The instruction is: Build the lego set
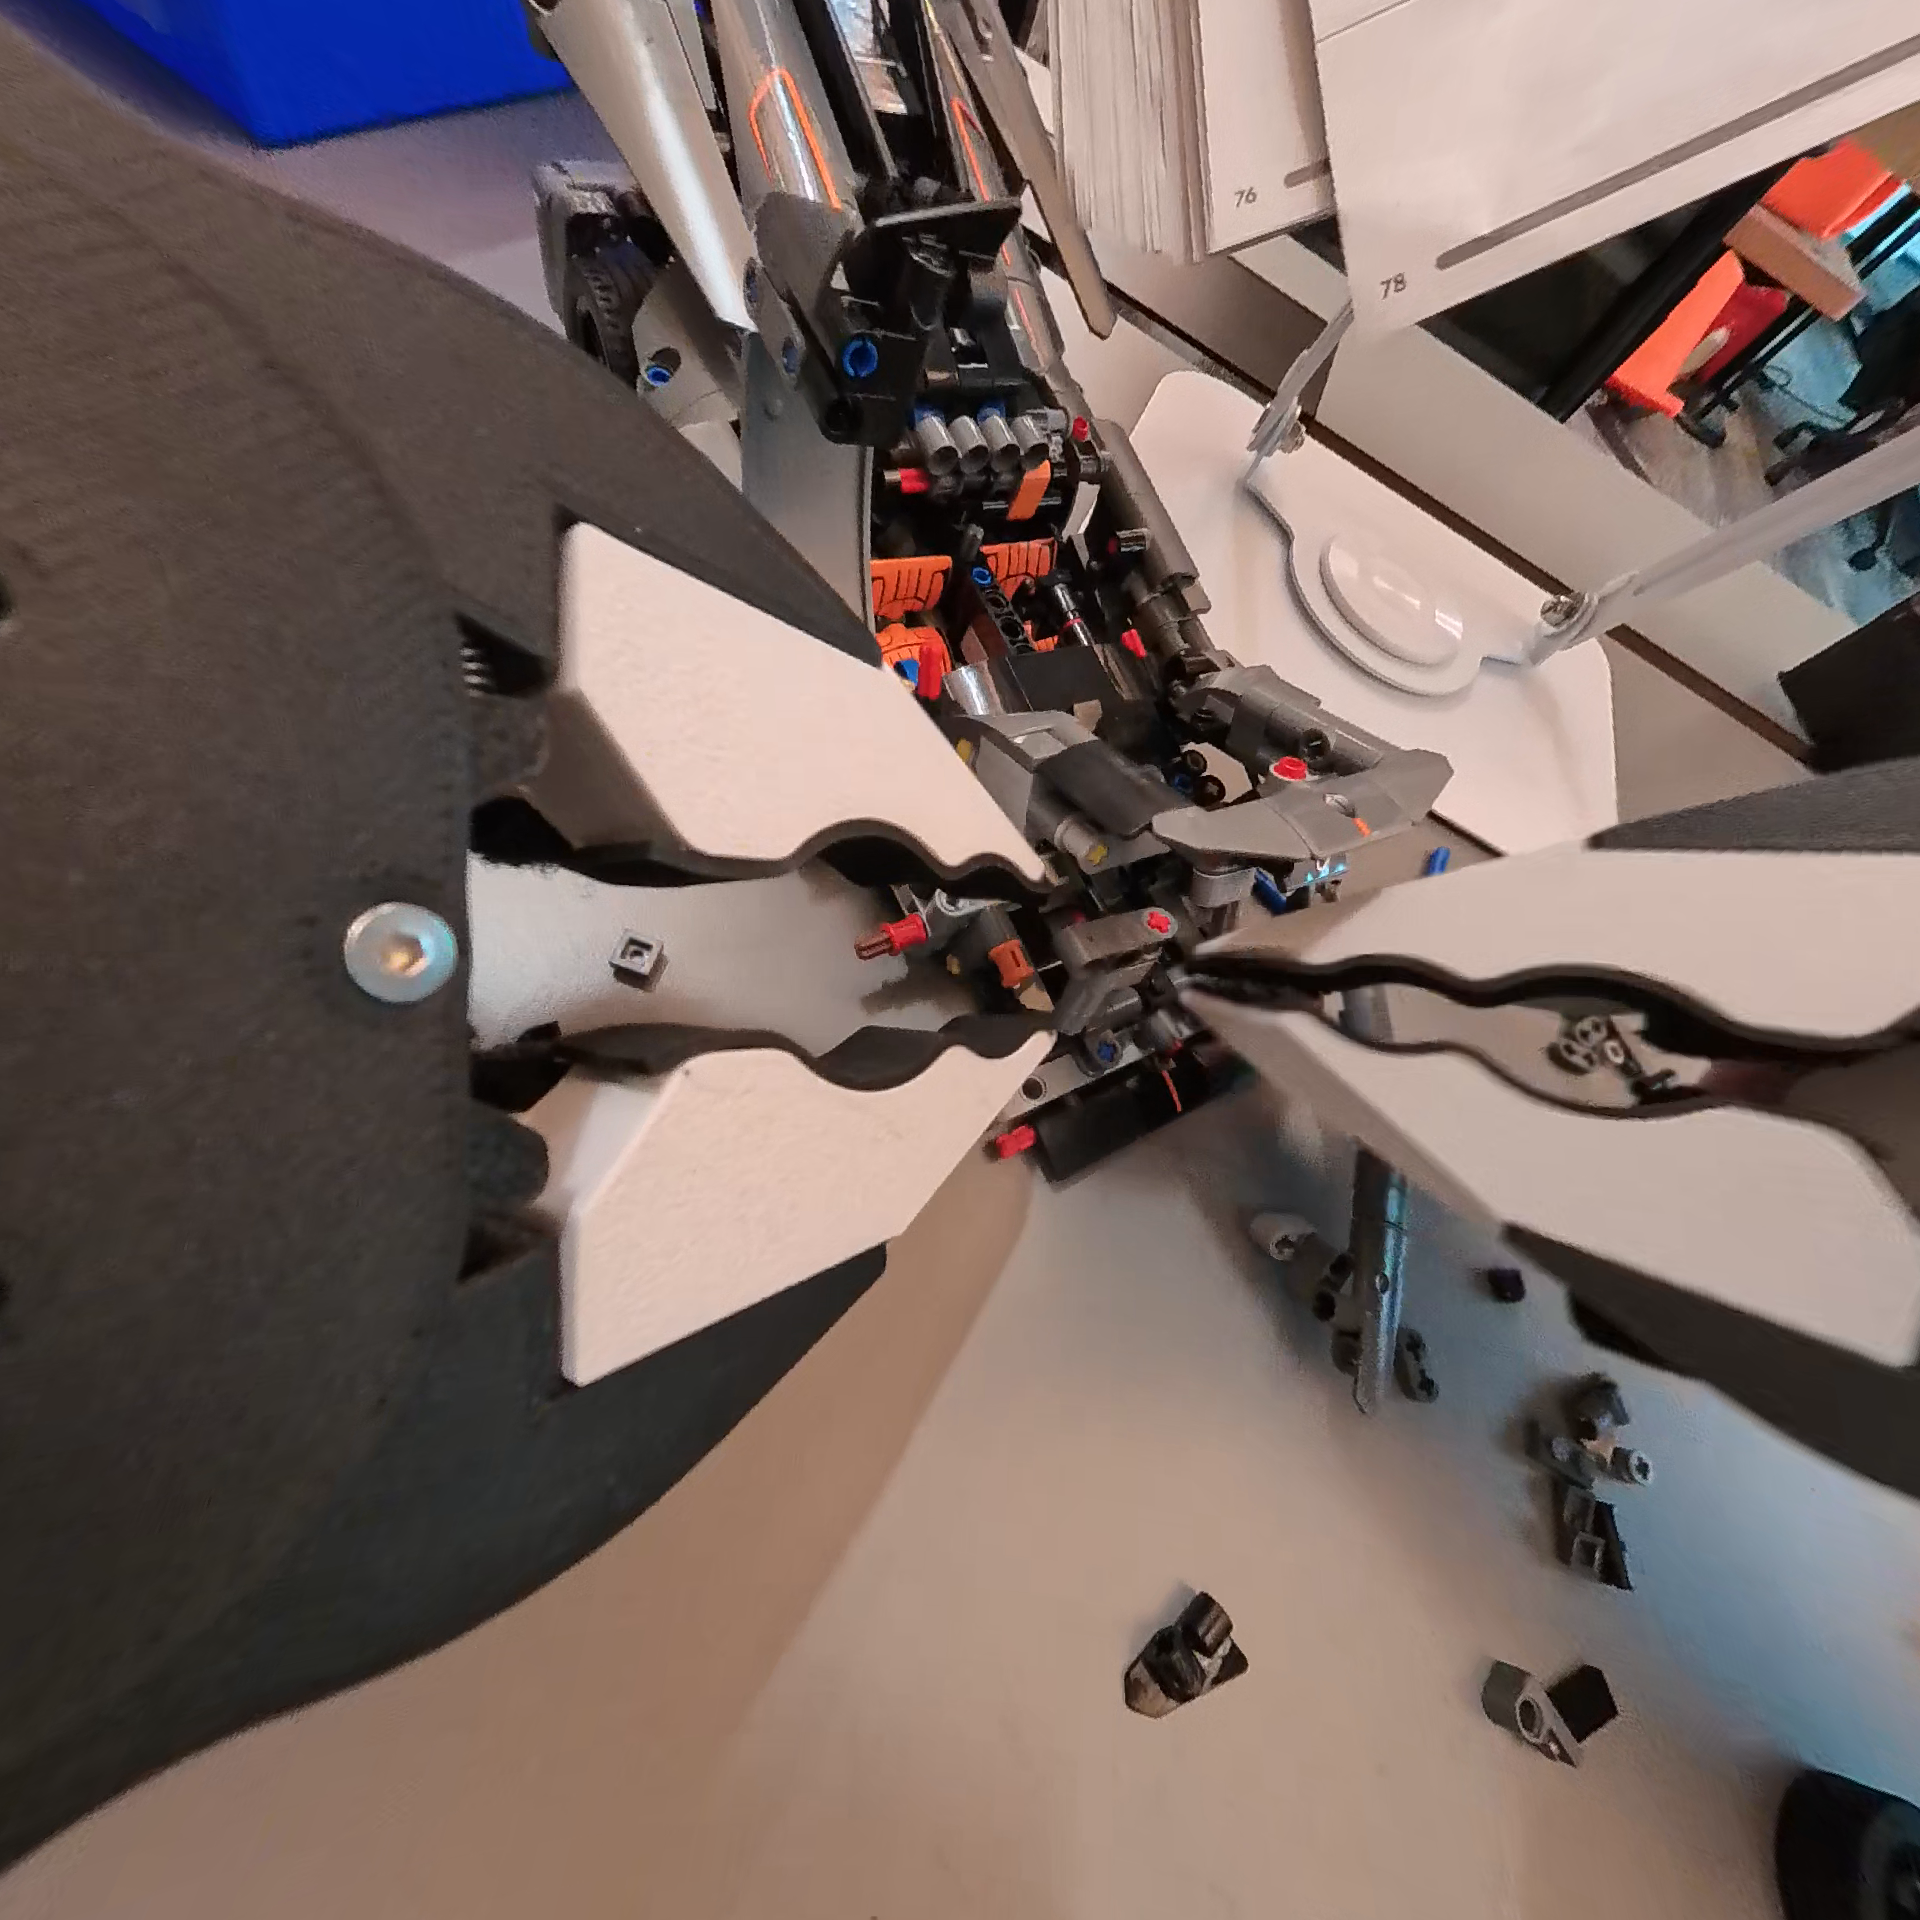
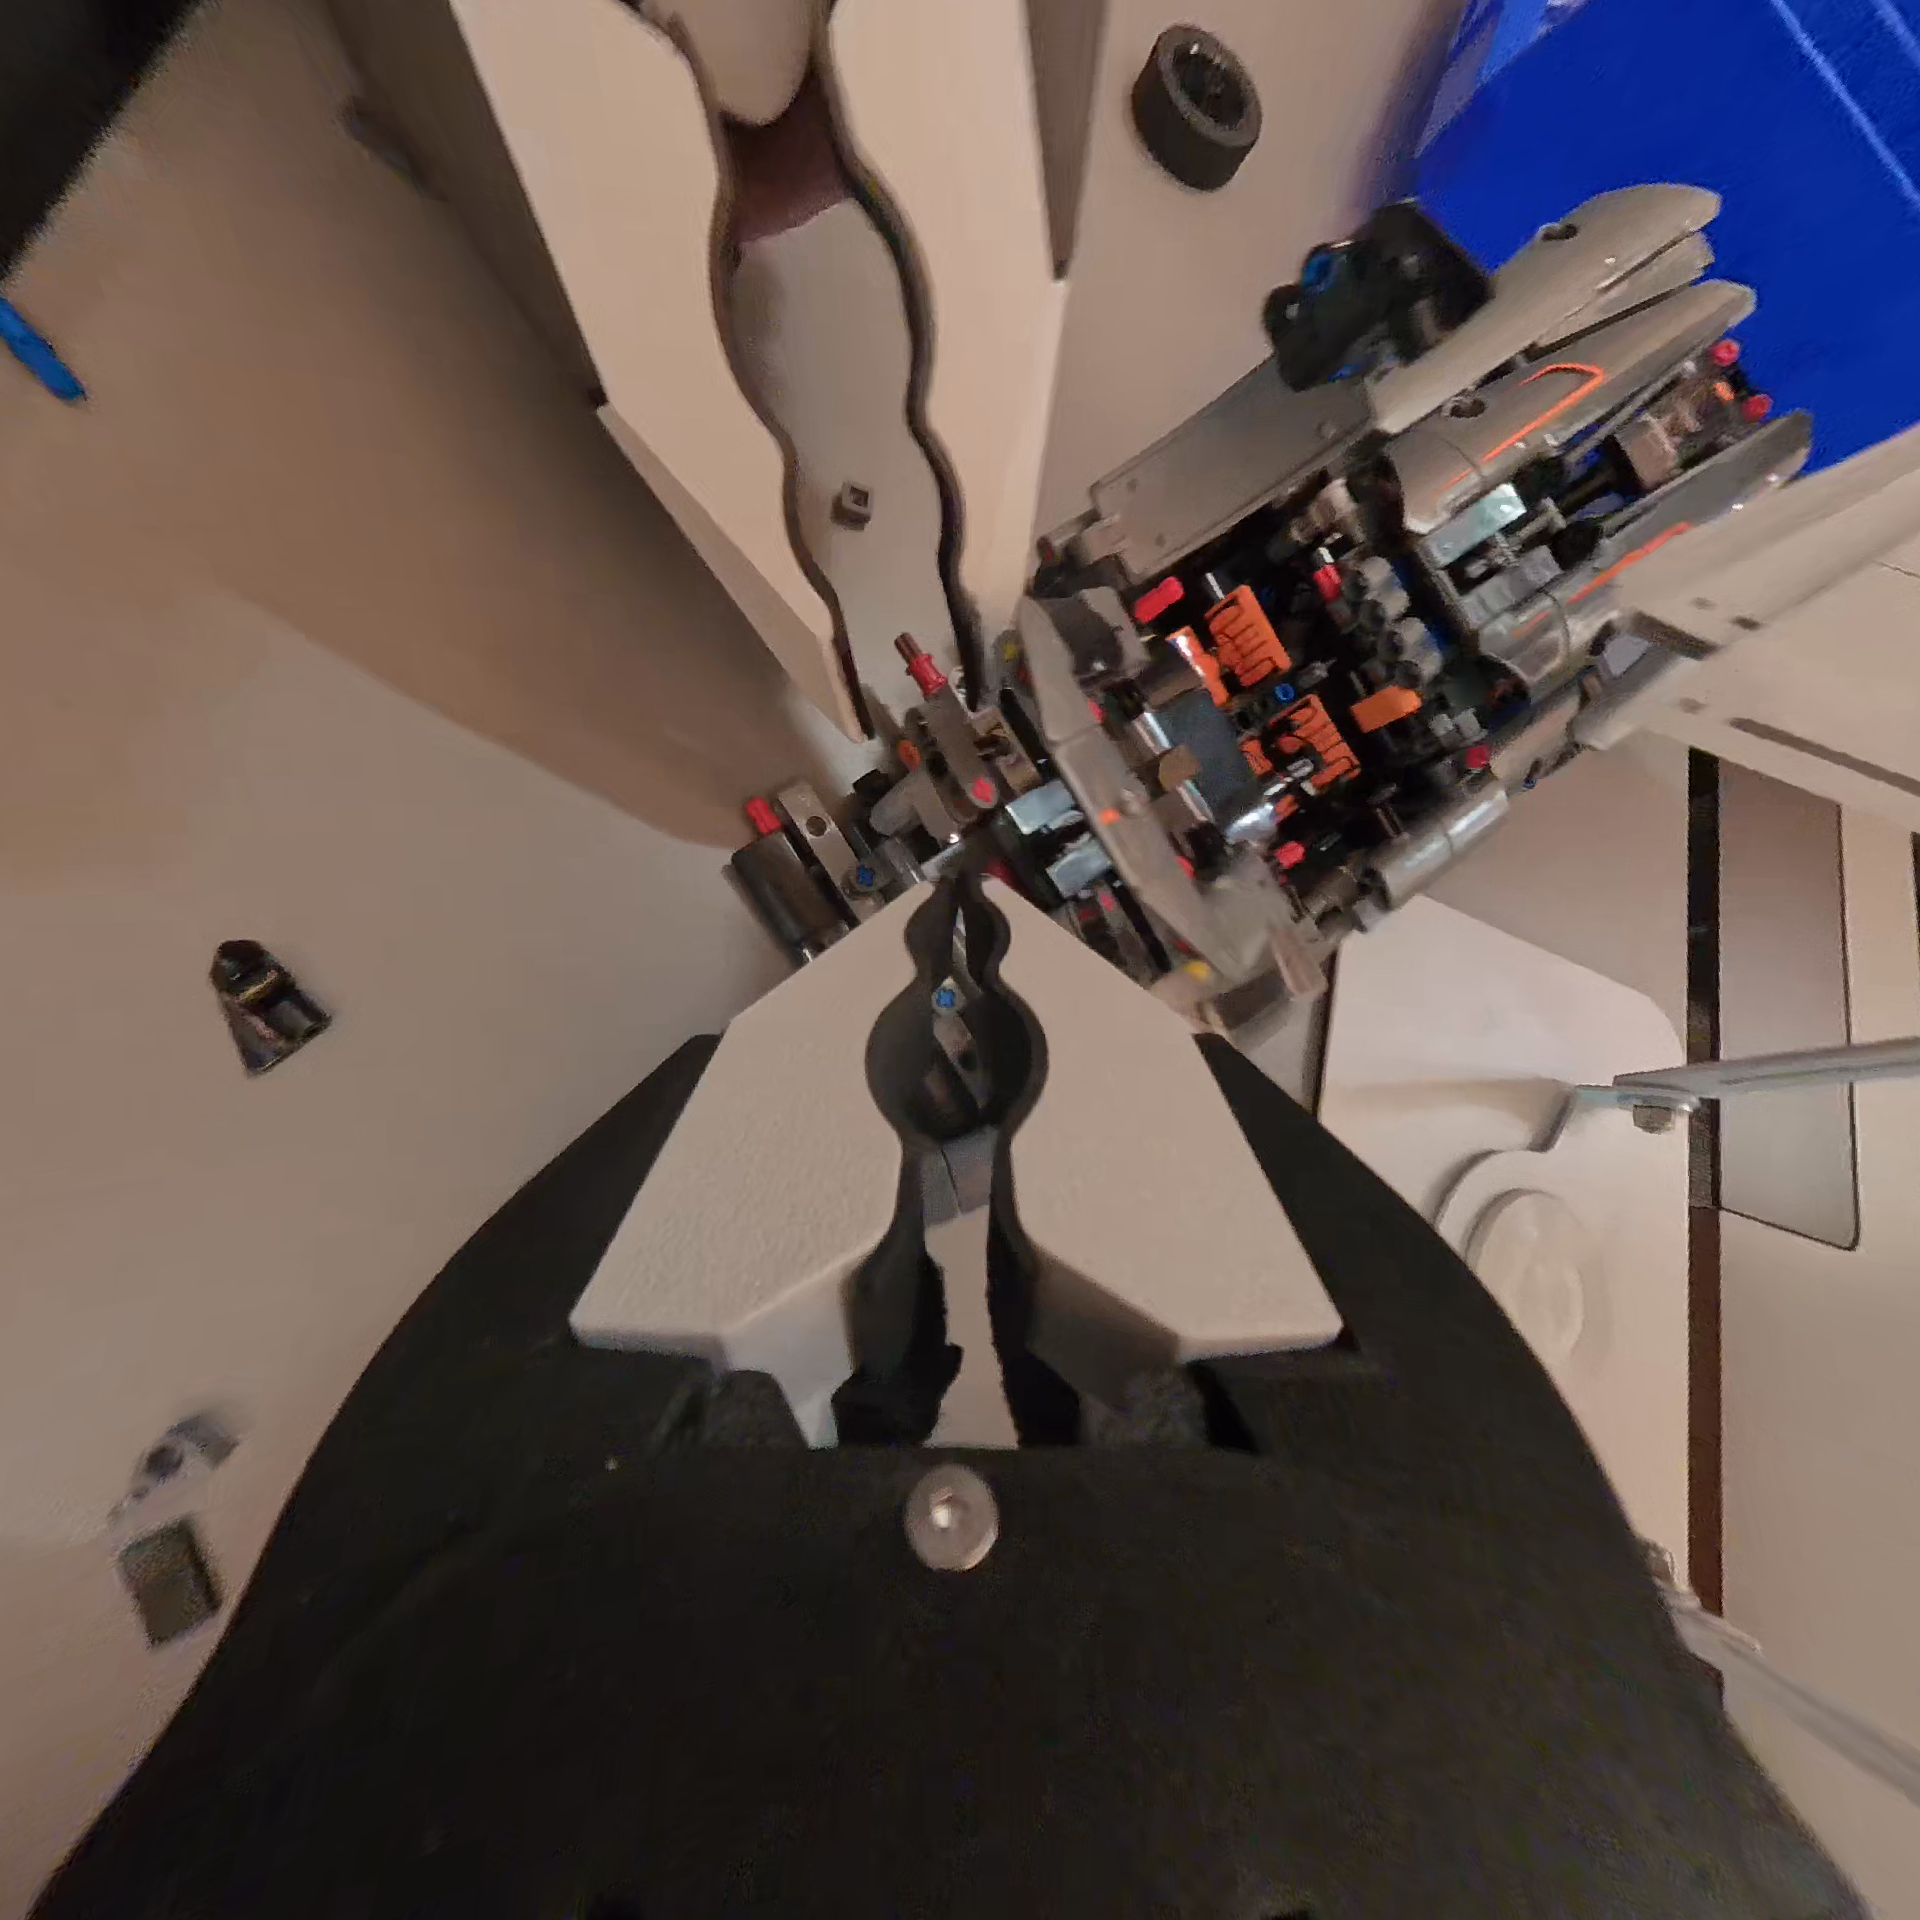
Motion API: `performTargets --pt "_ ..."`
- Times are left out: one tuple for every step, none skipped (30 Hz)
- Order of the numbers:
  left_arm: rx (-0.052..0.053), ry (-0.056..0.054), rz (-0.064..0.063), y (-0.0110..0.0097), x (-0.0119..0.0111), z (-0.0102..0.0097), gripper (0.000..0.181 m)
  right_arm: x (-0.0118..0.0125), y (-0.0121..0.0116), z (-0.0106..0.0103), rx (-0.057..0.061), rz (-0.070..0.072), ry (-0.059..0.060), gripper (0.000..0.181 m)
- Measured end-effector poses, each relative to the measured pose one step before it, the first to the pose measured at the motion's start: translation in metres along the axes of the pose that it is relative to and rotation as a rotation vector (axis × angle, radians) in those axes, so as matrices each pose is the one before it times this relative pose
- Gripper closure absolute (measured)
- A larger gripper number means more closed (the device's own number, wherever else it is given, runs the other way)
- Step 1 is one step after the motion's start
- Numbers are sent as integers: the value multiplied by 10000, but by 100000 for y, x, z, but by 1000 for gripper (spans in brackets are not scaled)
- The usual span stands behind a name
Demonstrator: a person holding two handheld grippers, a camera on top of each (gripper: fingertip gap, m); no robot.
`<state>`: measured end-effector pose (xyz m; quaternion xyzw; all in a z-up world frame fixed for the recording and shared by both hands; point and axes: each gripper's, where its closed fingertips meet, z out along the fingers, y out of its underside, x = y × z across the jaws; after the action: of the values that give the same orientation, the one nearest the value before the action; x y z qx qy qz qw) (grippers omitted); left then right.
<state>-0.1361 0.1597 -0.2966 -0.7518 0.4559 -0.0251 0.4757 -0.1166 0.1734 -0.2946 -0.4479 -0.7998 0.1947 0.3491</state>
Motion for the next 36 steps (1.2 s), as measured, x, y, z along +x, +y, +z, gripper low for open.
performTargets --pt "14 -53 116 -81 24 -21 163 380 -115 -639 116 170 -76 181" --pt "-13 -101 209 -81 27 -24 165 535 -31 -645 86 152 29 181" --pt "-57 -139 249 -62 -5 1 165 511 10 -631 101 102 41 181" --pt "-21 -89 262 -125 89 15 167 417 44 -537 98 95 24 181" --pt "4 -119 240 -147 50 7 167 408 110 -369 46 116 57 181" --pt "23 -281 326 -185 -151 -44 168 398 154 -211 -2 116 103 181" --pt "28 -278 363 -181 -162 -49 169 311 151 -52 -20 97 107 181" --pt "-75 -102 240 -21 32 51 169 146 133 75 -33 79 56 181" --pt "-110 -13 92 88 104 142 168 -34 128 169 -57 40 -1 181" --pt "-130 -8 -1 183 64 176 167 -153 143 229 -87 -32 -27 181" --pt "-122 -81 -34 217 -99 125 170 -218 152 232 -106 -98 -25 181" --pt "-64 -91 -27 145 -139 60 173 -250 124 223 -98 -124 -25 181" --pt "37 -13 -50 -22 -37 -3 174 -287 33 164 -53 -107 -53 181" --pt "5 32 -68 0 6 -1 174 -291 -68 99 9 -83 -83 181" --pt "-11 4 -26 9 -12 2 174 -187 -90 45 28 -57 -52 181" --pt "-4 -7 4 -3 -7 1 174 -42 -46 15 0 -25 -3 181" --pt "9 -1 1 -21 26 3 174 34 10 -13 -10 14 5 181" --pt "2 7 -11 -9 12 -4 174 1 -11 -50 28 44 -40 181" --pt "19 21 11 -72 50 -43 174 -112 -110 -90 117 58 -112 181" --pt "54 30 120 -227 169 -83 174 -49 -157 -111 138 86 -89 181" --pt "24 18 197 -277 230 -36 174 9 -82 -81 70 129 -73 181" --pt "4 32 230 -306 260 -17 174 -105 -66 -58 57 143 -156 180" --pt "55 79 255 -359 369 -31 174 -293 -166 -64 142 141 -262 179" --pt "74 93 252 -336 438 5 174 -350 -195 -51 176 181 -296 178" --pt "108 155 230 -347 549 43 175 -416 -90 13 99 213 -343 177" --pt "85 219 234 -258 606 73 175 -509 1 56 22 181 -395 175" --pt "19 134 175 -87 370 40 174 -442 40 94 -2 110 -296 174" --pt "41 37 41 -30 81 -32 173 -305 85 127 -28 43 -162 173" --pt "122 111 -142 -60 17 -115 173 -336 139 194 -89 -15 -157 170" --pt "171 108 -253 -65 -49 -161 173 -279 200 254 -155 -76 -83 168" --pt "122 14 -244 6 -227 -169 172 -162 183 274 -163 -122 21 168" --pt "94 53 -245 35 -170 -145 171 -182 97 277 -101 -123 18 168" --pt "87 1 -226 1 -236 -140 173 -247 11 277 -44 -107 -30 168" --pt "47 125 -189 12 0 -76 174 -164 -17 260 -23 -107 21 169" --pt "-14 164 -175 81 135 44 175 -132 -45 226 -12 -137 57 171" --pt "4 117 -77 46 170 79 175 -105 -73 164 -3 -179 74 170"
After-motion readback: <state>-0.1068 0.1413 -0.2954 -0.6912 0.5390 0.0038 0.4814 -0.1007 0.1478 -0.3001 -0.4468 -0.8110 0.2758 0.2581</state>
